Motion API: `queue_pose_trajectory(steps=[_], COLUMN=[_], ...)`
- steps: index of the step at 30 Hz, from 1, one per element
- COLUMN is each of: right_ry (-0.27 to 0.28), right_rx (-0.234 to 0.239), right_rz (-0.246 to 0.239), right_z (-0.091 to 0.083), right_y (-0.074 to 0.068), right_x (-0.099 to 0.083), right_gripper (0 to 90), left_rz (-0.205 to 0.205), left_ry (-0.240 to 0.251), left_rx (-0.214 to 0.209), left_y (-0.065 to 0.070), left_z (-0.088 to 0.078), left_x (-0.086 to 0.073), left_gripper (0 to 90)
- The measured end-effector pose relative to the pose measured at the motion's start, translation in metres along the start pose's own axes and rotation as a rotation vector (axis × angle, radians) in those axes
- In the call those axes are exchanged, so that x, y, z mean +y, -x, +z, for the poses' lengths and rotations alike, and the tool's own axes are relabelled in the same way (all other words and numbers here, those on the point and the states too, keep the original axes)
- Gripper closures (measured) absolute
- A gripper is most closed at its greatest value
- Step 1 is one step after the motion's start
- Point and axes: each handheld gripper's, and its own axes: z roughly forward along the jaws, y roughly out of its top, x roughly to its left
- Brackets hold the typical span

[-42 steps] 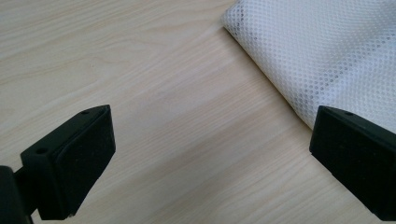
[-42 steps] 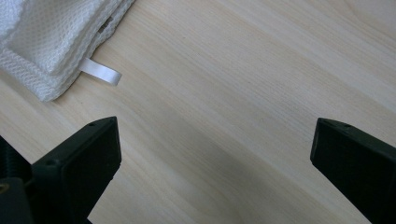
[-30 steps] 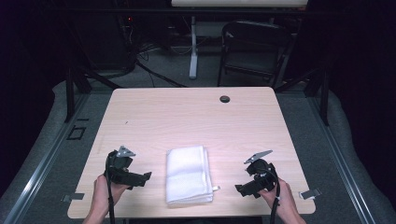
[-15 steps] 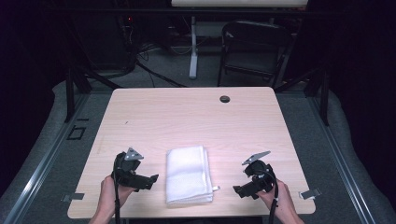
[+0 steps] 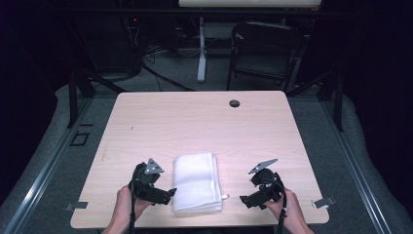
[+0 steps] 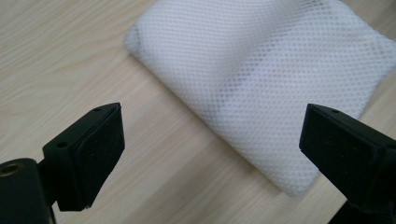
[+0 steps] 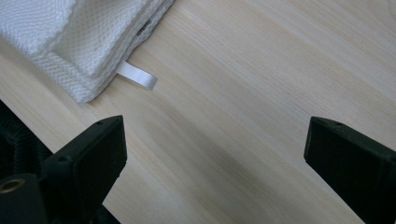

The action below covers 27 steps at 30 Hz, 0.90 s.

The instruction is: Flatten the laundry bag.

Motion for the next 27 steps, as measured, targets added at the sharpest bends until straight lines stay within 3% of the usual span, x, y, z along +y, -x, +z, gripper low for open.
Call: queue_pose_trajectory(steps=[1,3,7,27], right_ry=[0.004,-0.003,-0.004,0.002], right_rx=[0.008,0.002,0.015,0.031], right_rz=[0.005,-0.006,-0.006,-0.011], right_z=[0.001,0.001,0.002,0.001], right_y=[-0.001,-0.002,-0.004,-0.005], right_x=[0.0,0.001,0.002,0.004], right_gripper=[5.6,6.3,6.8,13.5], left_rz=[0.003,0.047,0.066,0.176], left_ry=[0.003,-0.003,-0.002,-0.039], left_rx=[-0.005,-0.014,-0.05,-0.119], left_y=[0.004,0.013,0.022,0.047], left_z=[0.002,0.006,0.01,0.029], left_x=[0.001,0.003,0.007,0.015], left_gripper=[7.2,9.4,11.2,17.8])
